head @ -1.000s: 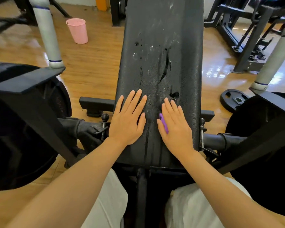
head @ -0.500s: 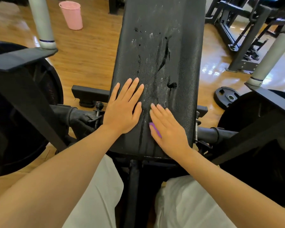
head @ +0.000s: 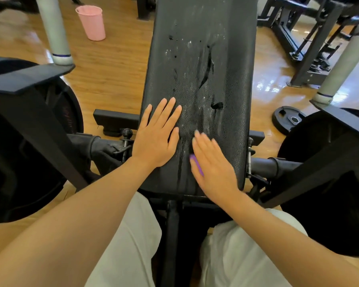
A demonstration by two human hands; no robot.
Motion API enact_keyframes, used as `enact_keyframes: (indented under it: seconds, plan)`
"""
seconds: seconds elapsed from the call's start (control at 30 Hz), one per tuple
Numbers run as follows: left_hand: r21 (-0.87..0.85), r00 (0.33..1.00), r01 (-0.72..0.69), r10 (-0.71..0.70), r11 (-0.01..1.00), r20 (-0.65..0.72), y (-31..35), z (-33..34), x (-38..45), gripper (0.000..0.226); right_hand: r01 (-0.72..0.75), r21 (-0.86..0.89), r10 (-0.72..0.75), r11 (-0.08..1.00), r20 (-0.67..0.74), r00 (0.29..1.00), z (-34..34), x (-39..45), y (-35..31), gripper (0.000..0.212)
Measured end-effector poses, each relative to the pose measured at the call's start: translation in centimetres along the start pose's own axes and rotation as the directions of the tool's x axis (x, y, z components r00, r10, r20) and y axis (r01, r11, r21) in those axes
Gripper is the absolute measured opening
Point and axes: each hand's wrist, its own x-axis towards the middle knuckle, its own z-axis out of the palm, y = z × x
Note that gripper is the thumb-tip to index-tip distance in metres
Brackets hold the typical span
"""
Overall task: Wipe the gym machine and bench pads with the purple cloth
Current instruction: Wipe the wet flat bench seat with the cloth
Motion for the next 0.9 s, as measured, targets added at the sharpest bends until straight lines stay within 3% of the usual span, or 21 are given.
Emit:
enact_keyframes:
  seconds: [0.07, 0.13, 0.37, 0.47, 0.67, 0.9]
  plan:
    - [-0.040, 1.000, -0.004, 0.004, 0.999, -0.009, -0.1, 0.0, 0.0, 0.052, -0.175, 0.018, 0.175, 0.984, -0.006, 0.985, 1.2, 5.5, -0.7, 0.047]
    - [-0.082, 1.000, -0.003, 0.002, 0.997, -0.007, -0.2, -0.1, 0.0, 0.051, -0.238, 0.010, 0.238, 0.971, 0.016, 0.971, 1.4, 7.7, -0.7, 0.050]
    - [-0.084, 1.000, 0.000, -0.002, 0.996, -0.028, -0.1, -0.3, 0.0, 0.051, 0.015, 0.069, -0.021, 0.997, 0.092, 0.996, -1.8, -5.5, -0.8, 0.047]
    - [-0.104, 1.000, 0.002, -0.004, 0.995, -0.020, 0.0, -0.4, 0.0, 0.051, 0.077, 0.067, -0.082, 0.995, 0.079, 0.994, -1.5, -3.9, -0.3, 0.045]
    - [-0.102, 1.000, 0.014, -0.012, 0.995, 0.019, -0.1, -0.4, 0.0, 0.051, -0.177, 0.107, 0.157, 0.978, 0.170, 0.973, 0.4, 6.4, -0.3, 0.058]
    - [-0.103, 0.998, 0.013, -0.006, 0.995, 0.067, -0.2, -0.5, 0.1, 0.052, -0.024, 0.092, 0.004, 0.995, 0.217, 0.976, -1.8, -0.2, -1.3, 0.072]
